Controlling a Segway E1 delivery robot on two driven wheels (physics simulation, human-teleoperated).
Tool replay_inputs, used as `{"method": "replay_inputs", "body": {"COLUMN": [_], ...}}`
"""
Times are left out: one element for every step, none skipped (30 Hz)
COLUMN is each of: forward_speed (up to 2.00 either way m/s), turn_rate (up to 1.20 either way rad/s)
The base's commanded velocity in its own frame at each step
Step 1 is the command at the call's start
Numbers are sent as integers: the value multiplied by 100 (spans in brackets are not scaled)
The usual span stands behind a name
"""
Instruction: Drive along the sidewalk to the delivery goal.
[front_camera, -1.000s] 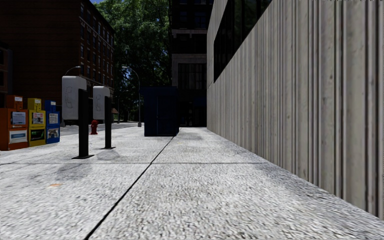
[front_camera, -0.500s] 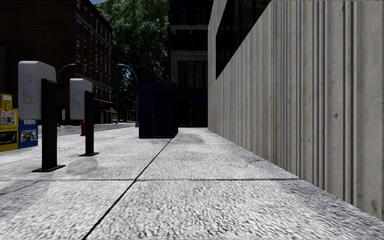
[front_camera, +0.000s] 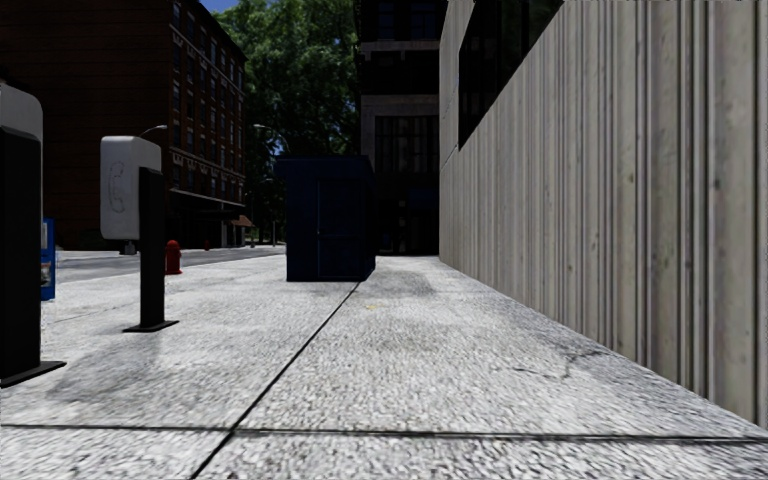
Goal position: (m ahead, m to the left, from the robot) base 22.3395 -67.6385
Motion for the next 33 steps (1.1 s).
{"method": "replay_inputs", "body": {"forward_speed": [195,195,195,195,195,195,195,195,195,195,195,195,195,195,195,195,195,195,195,195,195,195,195,195,195,195,195,195,195,195,195,195,195], "turn_rate": [27,27,27,27,27,28,33,33,36,36,37,37,37,37,37,37,37,37,37,37,37,37,37,37,37,37,37,37,37,37,37,37,37]}}
